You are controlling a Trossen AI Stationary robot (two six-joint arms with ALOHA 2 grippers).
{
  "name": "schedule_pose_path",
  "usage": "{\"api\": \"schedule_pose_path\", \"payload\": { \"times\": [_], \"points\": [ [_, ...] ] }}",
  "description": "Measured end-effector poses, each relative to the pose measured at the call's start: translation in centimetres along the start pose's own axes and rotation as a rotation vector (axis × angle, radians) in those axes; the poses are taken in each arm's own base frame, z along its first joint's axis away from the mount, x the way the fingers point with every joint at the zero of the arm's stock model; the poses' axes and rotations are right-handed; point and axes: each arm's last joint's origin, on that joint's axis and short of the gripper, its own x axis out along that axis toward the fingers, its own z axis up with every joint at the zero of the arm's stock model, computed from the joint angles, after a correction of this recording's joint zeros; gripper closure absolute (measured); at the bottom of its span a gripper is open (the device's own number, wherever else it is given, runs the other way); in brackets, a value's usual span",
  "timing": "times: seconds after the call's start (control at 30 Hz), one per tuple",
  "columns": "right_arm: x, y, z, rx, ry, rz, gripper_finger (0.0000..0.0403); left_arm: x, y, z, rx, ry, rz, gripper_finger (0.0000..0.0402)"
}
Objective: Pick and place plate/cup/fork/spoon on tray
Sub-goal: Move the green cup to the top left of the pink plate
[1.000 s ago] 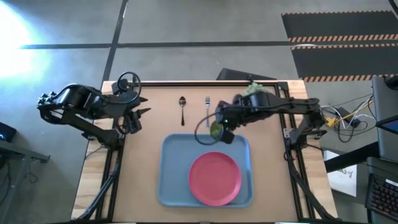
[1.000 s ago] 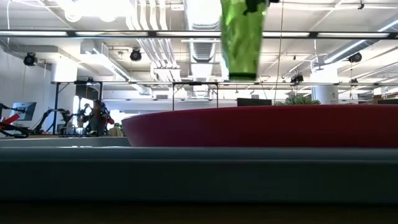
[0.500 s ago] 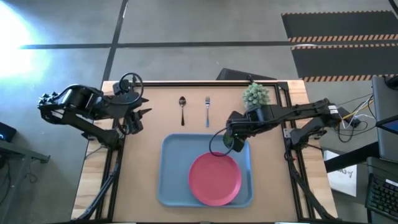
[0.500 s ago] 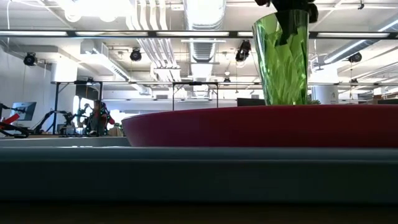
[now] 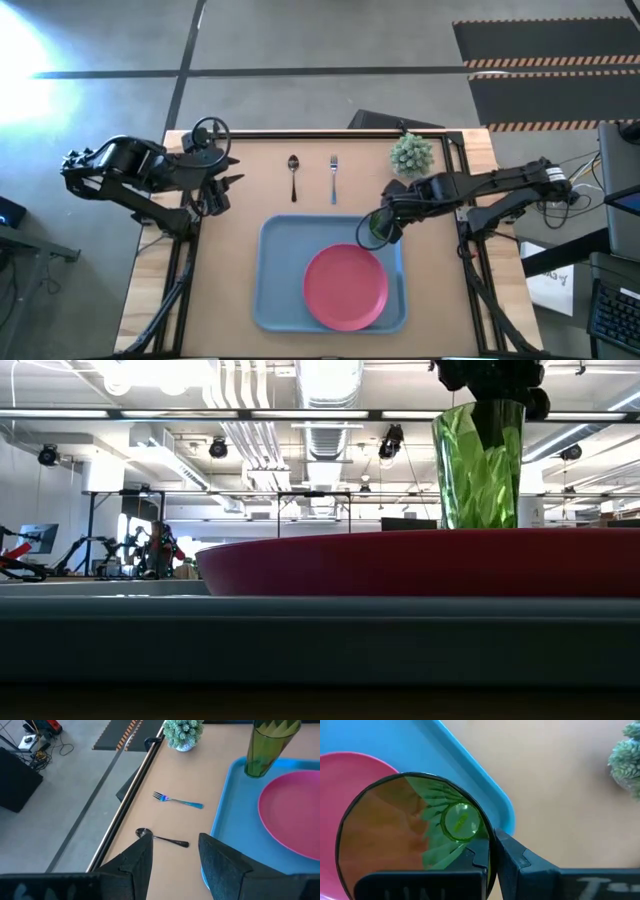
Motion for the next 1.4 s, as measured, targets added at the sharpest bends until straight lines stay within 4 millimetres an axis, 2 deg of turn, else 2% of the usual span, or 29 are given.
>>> {"api": "schedule_pose_path", "payload": {
  "times": [0.83, 1.4],
  "points": [
    [3.7, -0.3, -1.4, 0.01, 0.028, 0.033, 0.0394, 0.0, 0.0, 0.2, -0.009, -0.018, -0.005, 0.0259],
    [3.2, -0.9, -1.8, 0.014, -0.003, 0.045, 0.0394, 0.0, 0.0, 0.2, -0.009, -0.018, -0.005, 0.0259]
  ]
}}
